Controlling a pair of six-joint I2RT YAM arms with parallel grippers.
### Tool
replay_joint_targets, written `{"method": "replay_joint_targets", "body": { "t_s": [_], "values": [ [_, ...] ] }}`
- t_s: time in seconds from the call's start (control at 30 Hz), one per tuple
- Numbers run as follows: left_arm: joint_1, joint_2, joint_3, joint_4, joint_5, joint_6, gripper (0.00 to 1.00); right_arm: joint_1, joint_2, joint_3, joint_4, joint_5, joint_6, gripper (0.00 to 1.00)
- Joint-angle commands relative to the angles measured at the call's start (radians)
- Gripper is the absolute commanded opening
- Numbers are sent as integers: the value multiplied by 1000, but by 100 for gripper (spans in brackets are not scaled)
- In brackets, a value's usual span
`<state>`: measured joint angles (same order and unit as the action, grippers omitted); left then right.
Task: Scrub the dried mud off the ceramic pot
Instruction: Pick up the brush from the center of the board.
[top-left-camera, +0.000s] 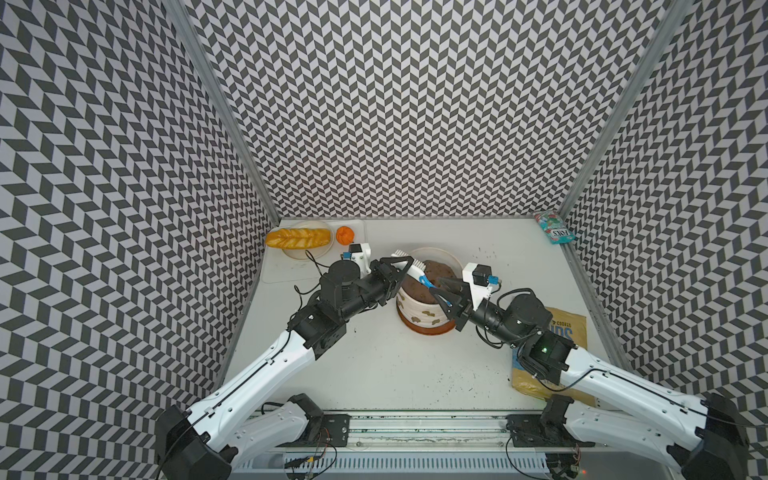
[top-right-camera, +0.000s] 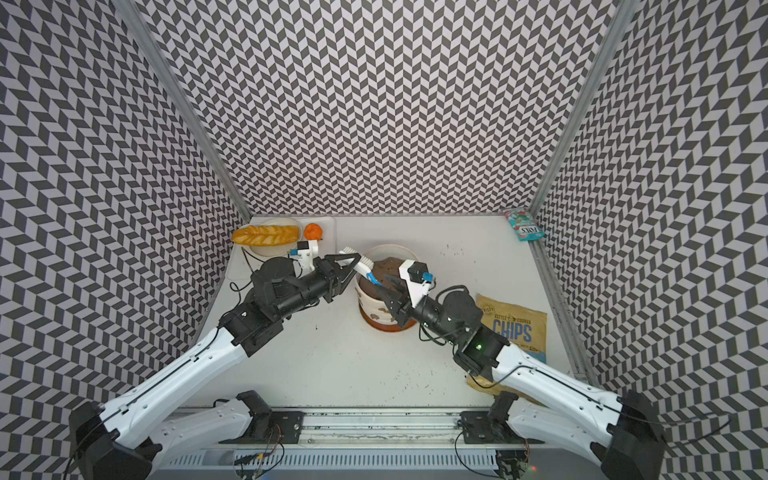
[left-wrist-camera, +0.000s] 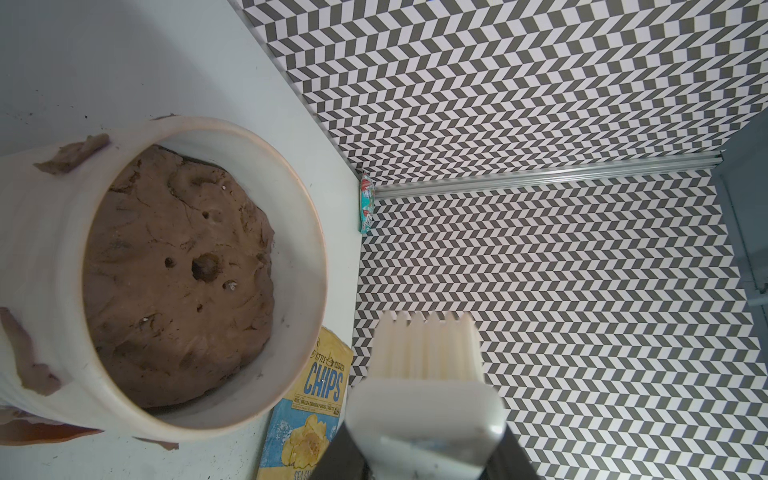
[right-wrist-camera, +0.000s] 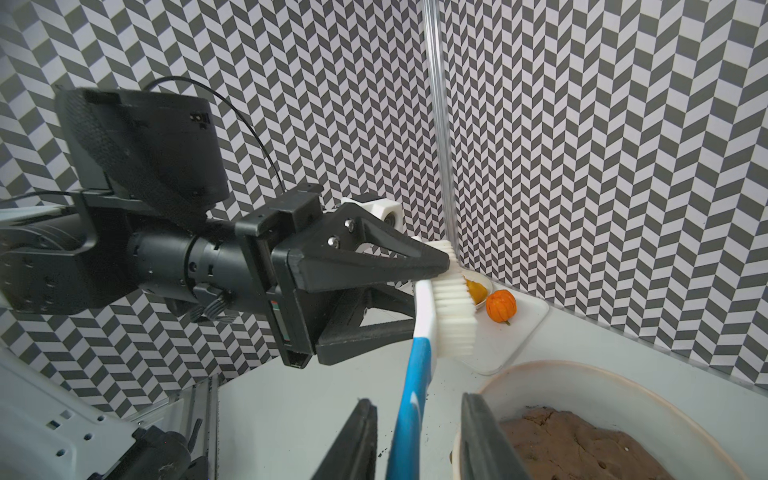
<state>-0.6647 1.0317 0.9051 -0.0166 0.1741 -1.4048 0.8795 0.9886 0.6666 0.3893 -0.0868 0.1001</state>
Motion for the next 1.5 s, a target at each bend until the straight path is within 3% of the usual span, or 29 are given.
{"method": "replay_joint_targets", "body": {
  "t_s": [0.0, 0.87, 1.47],
  "values": [
    [-4, -20, 10, 45, 23, 6, 26, 3, 10, 20, 39, 1, 7, 40],
    [32, -33, 10, 22, 34, 30, 26, -24, -64, -10, -26, -12, 0, 48],
    [36, -33, 16, 23, 50, 29, 27, -36, -14, -5, -10, -127, 12, 56]
  ]
}}
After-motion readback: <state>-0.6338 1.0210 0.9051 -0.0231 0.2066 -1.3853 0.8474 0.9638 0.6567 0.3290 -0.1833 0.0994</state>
